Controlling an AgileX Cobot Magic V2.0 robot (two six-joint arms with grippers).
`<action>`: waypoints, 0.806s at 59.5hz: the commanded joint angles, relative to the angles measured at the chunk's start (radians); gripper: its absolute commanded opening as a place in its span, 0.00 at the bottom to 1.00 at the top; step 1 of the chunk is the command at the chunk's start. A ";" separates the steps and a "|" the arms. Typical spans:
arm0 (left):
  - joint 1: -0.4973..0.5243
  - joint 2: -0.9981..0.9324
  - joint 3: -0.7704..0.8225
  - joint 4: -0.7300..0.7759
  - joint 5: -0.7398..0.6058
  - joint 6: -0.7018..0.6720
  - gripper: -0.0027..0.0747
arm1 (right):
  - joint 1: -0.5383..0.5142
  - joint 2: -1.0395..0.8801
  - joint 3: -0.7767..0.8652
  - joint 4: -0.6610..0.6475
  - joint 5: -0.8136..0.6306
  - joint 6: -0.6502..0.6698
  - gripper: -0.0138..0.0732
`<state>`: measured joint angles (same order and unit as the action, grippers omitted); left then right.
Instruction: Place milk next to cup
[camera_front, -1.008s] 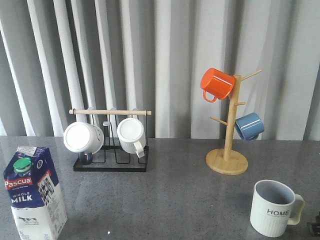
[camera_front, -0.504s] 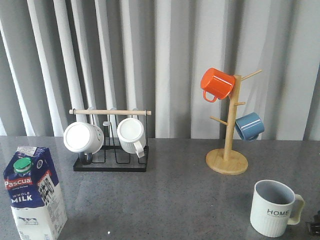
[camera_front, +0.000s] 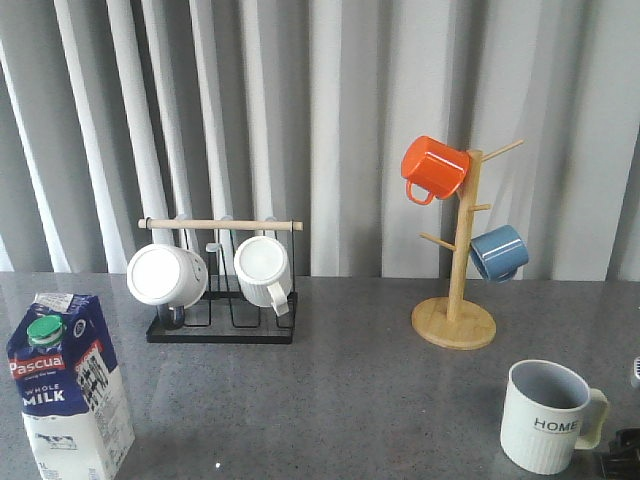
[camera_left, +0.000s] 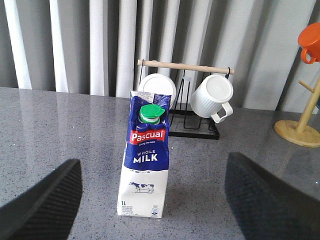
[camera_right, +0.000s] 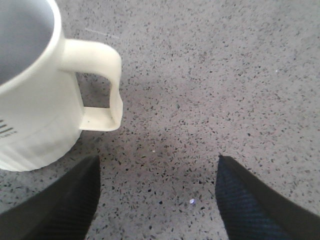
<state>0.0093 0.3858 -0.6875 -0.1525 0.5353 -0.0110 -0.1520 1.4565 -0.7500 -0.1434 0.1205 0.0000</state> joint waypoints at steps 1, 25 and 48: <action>-0.001 0.012 -0.031 -0.011 -0.068 -0.001 0.77 | -0.002 -0.014 -0.030 -0.001 -0.085 -0.012 0.70; -0.001 0.012 -0.031 -0.011 -0.068 -0.001 0.77 | -0.002 0.005 -0.030 0.013 -0.140 -0.008 0.70; -0.001 0.012 -0.031 -0.011 -0.068 -0.001 0.77 | -0.002 0.080 -0.031 0.013 -0.249 0.000 0.70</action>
<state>0.0093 0.3858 -0.6875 -0.1525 0.5353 -0.0110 -0.1520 1.5471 -0.7500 -0.1313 -0.0234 0.0000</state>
